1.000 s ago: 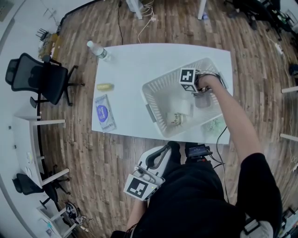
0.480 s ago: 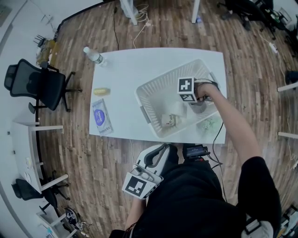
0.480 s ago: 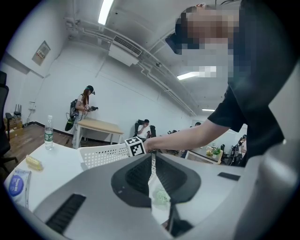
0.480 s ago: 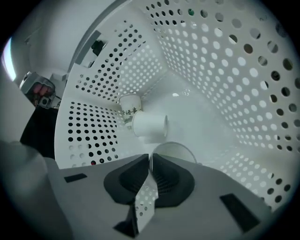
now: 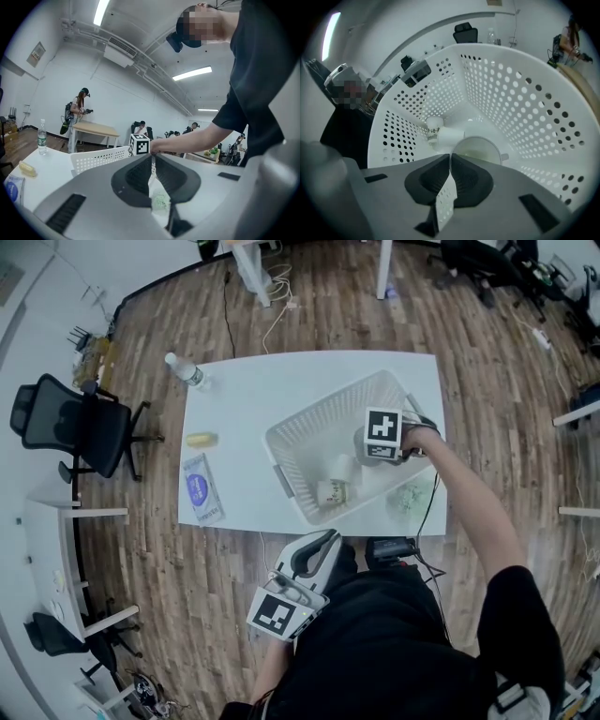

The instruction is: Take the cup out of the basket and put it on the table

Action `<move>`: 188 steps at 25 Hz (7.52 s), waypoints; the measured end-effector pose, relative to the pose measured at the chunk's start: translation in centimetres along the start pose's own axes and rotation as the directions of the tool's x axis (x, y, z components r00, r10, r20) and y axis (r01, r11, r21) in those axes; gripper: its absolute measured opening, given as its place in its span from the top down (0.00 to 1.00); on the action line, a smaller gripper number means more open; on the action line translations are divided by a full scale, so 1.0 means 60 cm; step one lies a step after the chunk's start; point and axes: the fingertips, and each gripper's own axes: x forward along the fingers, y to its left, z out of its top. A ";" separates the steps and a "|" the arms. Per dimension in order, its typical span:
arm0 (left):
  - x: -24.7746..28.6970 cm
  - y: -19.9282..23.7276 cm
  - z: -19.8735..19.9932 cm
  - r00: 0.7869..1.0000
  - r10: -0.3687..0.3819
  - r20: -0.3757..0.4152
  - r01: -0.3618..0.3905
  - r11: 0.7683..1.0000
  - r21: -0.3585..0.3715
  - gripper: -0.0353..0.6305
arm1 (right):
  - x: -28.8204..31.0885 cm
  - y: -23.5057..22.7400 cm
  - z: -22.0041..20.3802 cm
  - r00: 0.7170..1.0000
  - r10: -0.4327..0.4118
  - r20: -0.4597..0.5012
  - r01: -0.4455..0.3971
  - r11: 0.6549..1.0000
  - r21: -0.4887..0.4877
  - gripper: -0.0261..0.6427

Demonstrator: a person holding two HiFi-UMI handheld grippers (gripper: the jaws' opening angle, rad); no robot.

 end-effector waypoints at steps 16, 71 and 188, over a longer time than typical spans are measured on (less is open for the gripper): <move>0.066 -0.036 0.006 0.994 -0.112 0.009 0.112 0.993 0.035 0.90 | -0.270 0.081 0.034 0.897 -0.201 0.394 0.258 0.961 -0.099 0.91; 0.154 -0.098 -0.013 0.990 -0.132 -0.048 0.134 0.990 0.043 0.90 | -0.196 -0.065 -0.325 0.673 -0.685 0.281 0.630 0.729 0.268 0.91; -0.147 0.195 -0.005 0.987 0.159 -0.020 -0.159 0.954 -0.254 0.40 | -0.175 0.338 0.324 0.529 -0.224 0.819 0.257 0.962 0.097 0.91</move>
